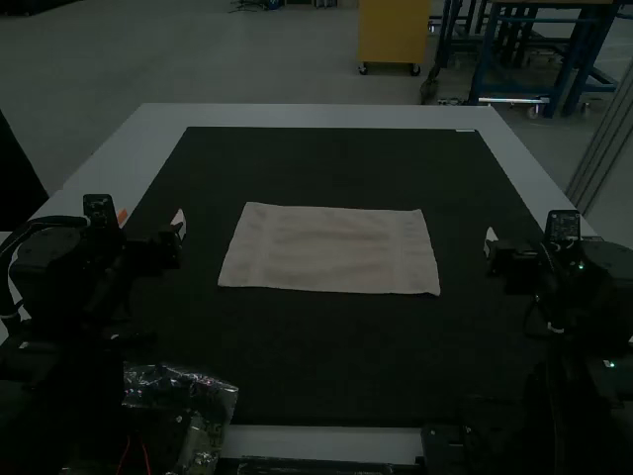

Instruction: Fold the towel.

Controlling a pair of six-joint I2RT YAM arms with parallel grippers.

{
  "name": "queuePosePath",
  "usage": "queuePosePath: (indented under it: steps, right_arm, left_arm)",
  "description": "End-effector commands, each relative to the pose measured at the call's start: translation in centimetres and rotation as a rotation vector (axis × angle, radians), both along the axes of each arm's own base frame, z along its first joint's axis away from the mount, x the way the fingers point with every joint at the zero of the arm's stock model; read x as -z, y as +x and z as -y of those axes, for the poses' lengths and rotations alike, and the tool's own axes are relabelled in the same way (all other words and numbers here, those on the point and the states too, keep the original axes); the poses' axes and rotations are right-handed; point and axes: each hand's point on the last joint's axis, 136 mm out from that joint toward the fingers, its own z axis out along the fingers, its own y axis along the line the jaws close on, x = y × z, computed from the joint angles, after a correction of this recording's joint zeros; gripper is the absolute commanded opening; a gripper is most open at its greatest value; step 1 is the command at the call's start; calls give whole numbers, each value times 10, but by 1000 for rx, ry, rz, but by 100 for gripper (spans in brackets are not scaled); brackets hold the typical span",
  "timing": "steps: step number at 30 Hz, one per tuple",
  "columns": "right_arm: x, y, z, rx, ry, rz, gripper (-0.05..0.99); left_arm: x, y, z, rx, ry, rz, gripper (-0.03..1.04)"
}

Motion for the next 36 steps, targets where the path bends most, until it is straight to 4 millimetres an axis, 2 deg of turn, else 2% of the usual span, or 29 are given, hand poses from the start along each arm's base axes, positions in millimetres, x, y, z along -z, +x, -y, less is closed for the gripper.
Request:
queuePosePath:
  steps: [1, 22, 26, 28, 31, 32, 33, 35, 36]
  right_arm:
    - [3, 0, 6, 27, -9, -6, 92]
    - [3, 0, 5, 24, -9, -7, 92]
    - [2, 0, 4, 18, -20, -3, 92]
    - [-1, 0, 5, 16, -118, 10, 92]
    - [-3, 0, 4, -11, -394, 21, 92]
    - [-12, 1, 1, -20, -405, 61, 92]
    - [-23, 1, -1, -25, -404, 110, 92]
    - [-46, -1, -3, -11, -422, 202, 91]
    - [-59, -2, -4, -3, -436, 253, 90]
  left_arm:
    - [0, 0, -5, -23, -8, 6, 97]
    - [-1, 0, -5, -23, -13, 8, 97]
    - [-3, 0, -5, -23, 28, 19, 97]
    - [-15, 0, -5, -26, 103, 68, 97]
    - [-44, -4, -5, -44, 231, 187, 95]
    - [-55, -6, -4, -60, 365, 232, 94]
    - [-64, -8, -3, -69, 401, 266, 95]
    - [-82, -15, -9, -112, 360, 340, 95]
    - [-85, -15, -9, -111, 365, 348, 94]
